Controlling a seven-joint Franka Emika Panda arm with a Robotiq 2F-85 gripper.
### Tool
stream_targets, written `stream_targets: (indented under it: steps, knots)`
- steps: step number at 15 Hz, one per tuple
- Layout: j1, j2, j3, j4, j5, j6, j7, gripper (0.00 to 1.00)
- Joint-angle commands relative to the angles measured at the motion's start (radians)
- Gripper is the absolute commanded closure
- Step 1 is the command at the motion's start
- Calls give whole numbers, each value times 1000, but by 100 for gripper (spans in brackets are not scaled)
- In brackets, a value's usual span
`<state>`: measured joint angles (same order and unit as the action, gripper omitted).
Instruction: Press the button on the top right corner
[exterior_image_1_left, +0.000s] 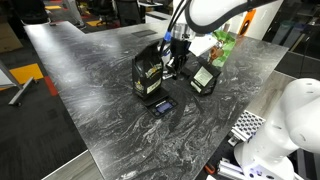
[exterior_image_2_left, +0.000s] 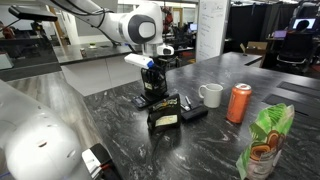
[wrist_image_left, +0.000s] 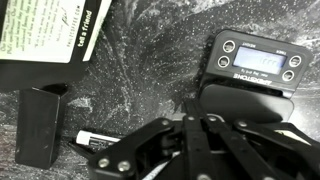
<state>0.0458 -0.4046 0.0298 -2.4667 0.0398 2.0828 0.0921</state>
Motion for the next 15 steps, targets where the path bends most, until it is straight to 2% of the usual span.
stream_targets:
  steps: [1, 9, 15]
  knots:
    - [-7, 0, 6, 2, 3, -2, -2, 98]
    - [12, -13, 58, -48, -68, -11, -4, 100]
    - [26, -56, 45, -118, -45, 60, -35, 100]
